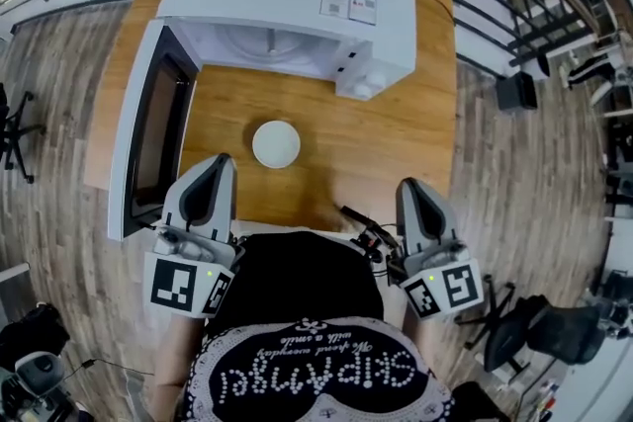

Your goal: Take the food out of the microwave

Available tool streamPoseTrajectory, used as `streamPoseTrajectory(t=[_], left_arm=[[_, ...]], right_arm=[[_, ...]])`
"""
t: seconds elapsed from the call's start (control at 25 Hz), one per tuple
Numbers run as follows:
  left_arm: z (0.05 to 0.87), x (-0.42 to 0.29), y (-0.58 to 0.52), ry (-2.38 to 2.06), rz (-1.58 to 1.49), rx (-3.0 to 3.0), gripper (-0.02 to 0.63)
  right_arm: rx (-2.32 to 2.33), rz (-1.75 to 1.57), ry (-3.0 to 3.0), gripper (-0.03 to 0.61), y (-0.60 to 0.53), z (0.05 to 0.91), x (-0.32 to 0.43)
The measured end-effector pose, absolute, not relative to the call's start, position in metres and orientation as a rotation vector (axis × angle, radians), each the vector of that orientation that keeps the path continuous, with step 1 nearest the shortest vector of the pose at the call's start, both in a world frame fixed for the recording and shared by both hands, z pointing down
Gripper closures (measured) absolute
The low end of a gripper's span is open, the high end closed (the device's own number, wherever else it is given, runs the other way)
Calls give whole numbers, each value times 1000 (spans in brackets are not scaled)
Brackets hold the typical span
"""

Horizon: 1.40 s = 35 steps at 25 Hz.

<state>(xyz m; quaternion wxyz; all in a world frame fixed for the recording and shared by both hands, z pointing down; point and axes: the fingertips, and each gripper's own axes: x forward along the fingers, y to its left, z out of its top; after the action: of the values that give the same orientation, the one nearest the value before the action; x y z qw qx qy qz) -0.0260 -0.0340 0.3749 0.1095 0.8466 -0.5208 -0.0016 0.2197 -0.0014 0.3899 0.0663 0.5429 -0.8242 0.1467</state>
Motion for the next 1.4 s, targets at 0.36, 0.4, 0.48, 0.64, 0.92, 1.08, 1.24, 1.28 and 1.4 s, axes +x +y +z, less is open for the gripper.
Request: streamPoseTrajectory(t=[0.36,0.4,0.48,0.64,0.92,1.08,1.24,1.28,1.4], left_arm=[[370,-17,-38,-1510,7,2535,583],[370,-17,-38,-1510,10,2535,583],[371,-18,-37,-1508,11,2531,583],[376,-22,-35,-1497,-3,2502,583],[378,-23,-31,-1487,-11,2501,583],[376,-23,-29,-1485,-5,2515,583],[376,-24,-27,-1484,-2,2512,583],[376,-24,-27,-1484,-5,2509,583],[377,-23,-27,-1480,-8,2512,583]], right_arm=[[1587,408,-2528,541,-1,387,208],[1585,401,-2530,541,-2,386,208],[1581,391,-2530,541,-4,385,207],[1572,375,-2534,541,-5,384,204],[1543,323,-2512,545,-7,385,201],[1551,309,-2507,545,-5,384,202],[1558,306,-2495,545,-2,385,204],[1560,306,-2491,545,-2,385,204],[1569,290,-2482,545,-2,386,207]])
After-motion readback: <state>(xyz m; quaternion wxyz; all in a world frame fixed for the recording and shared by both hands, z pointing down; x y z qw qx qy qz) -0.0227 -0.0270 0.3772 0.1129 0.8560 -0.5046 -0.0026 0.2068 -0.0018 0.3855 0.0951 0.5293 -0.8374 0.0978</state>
